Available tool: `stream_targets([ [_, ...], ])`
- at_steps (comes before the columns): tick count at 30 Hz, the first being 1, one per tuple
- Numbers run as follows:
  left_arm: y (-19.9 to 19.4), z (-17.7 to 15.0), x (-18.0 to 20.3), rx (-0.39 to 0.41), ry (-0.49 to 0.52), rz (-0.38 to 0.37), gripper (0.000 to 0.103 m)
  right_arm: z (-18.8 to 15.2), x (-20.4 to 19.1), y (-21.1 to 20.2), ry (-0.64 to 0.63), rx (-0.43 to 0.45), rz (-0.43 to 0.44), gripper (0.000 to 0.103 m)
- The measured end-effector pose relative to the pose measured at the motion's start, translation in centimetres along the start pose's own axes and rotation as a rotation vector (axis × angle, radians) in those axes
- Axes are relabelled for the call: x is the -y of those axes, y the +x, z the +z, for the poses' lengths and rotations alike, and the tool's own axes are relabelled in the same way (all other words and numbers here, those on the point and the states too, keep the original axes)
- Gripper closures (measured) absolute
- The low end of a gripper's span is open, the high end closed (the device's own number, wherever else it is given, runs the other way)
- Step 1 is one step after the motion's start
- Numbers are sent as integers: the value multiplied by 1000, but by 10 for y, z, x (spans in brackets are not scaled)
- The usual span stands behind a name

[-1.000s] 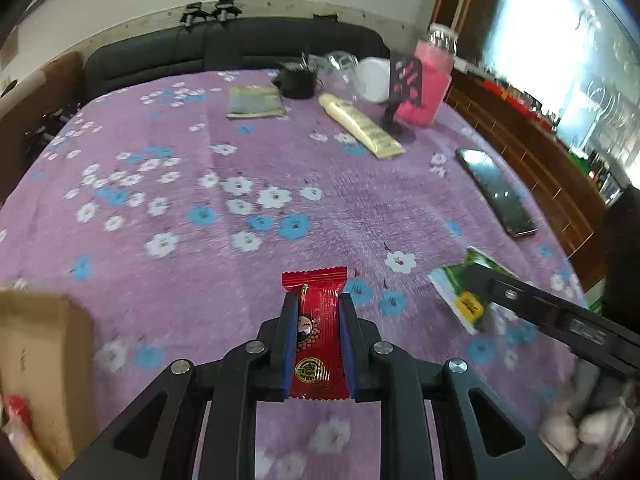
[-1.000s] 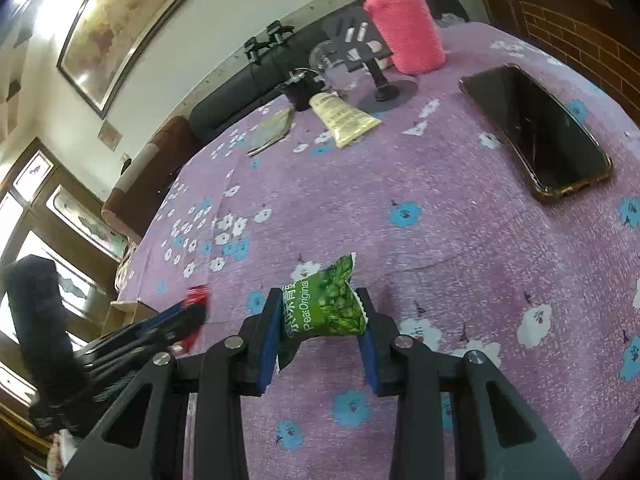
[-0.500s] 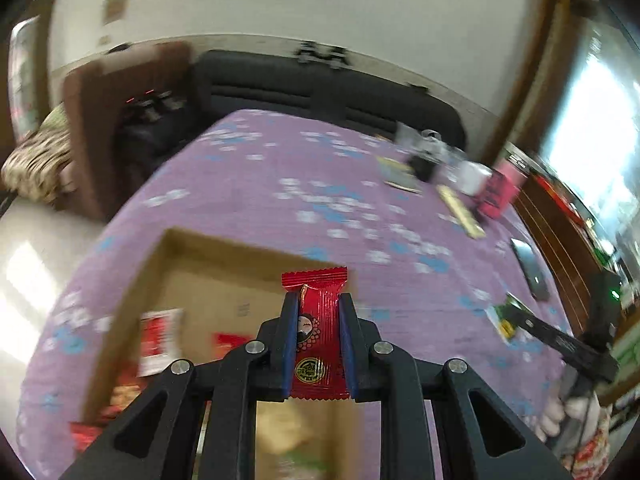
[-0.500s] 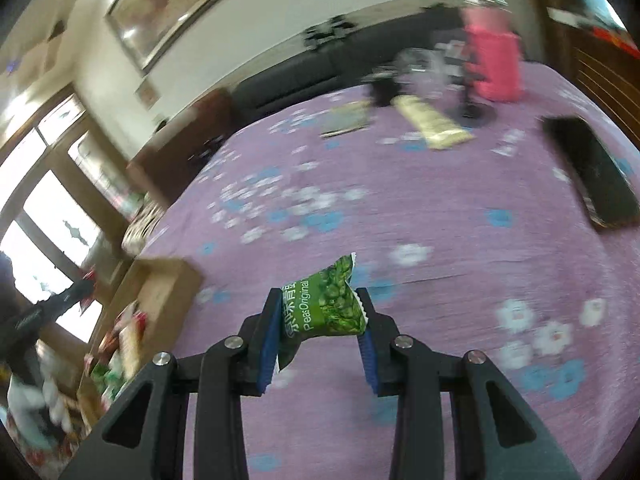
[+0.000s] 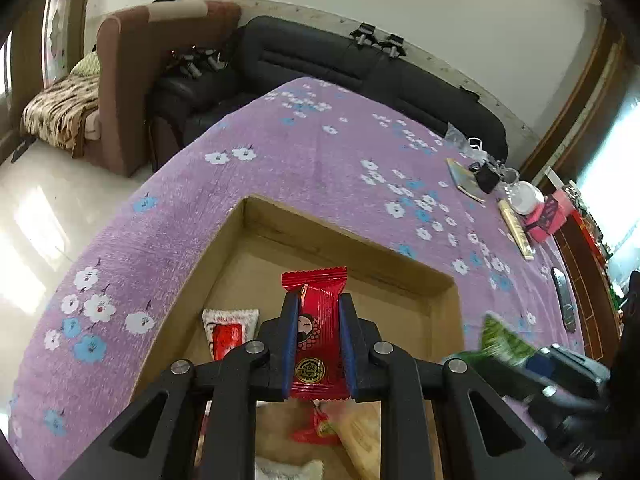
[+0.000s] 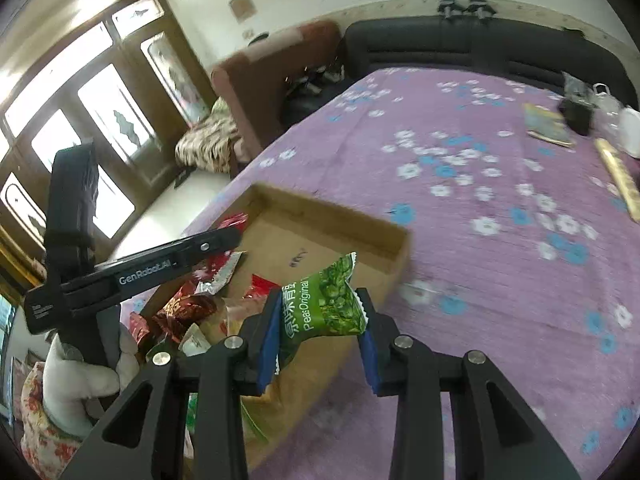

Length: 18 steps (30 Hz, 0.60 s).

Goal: Organize snacks

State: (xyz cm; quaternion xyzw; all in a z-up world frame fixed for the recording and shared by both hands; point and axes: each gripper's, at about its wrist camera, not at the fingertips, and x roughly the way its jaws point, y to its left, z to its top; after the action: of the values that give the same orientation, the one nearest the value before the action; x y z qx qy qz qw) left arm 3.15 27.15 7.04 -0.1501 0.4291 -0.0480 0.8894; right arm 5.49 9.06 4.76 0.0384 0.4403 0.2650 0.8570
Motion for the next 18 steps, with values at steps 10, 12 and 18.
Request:
stream_targets([
  [10,4,2,-14,6,-41,0,52,3,-12,53,-21,-71,-35,68],
  [12,-6,0,-15,29,-41,-6,49,3,-14,48,-29,-43,-43,68],
  [18,-40,-8,-6,105,-29,-19,40,7,-13,6,-25,68,-81,57],
])
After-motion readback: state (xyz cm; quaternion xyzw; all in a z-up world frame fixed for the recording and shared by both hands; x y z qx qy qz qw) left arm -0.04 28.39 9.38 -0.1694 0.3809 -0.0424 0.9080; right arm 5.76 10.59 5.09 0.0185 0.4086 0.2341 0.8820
